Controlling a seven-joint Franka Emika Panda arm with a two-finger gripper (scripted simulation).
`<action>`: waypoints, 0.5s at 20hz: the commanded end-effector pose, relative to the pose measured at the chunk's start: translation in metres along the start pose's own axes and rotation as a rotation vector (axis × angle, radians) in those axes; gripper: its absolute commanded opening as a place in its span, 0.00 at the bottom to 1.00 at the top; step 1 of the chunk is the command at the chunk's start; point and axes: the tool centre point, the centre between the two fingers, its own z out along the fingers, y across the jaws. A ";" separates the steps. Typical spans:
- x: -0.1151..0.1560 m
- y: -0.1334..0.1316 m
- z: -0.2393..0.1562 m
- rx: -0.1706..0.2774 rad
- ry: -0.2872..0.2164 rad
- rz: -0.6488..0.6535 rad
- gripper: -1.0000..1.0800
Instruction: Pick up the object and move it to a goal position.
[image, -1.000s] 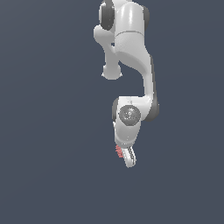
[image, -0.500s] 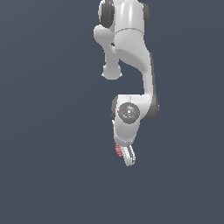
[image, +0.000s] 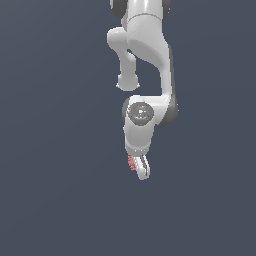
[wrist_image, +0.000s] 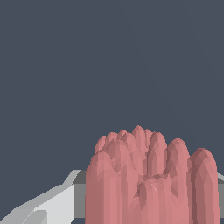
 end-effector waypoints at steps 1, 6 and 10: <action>0.005 0.011 -0.015 0.001 0.000 0.000 0.00; 0.017 0.039 -0.050 0.001 -0.002 0.001 0.00; 0.026 0.062 -0.080 0.001 -0.003 0.001 0.00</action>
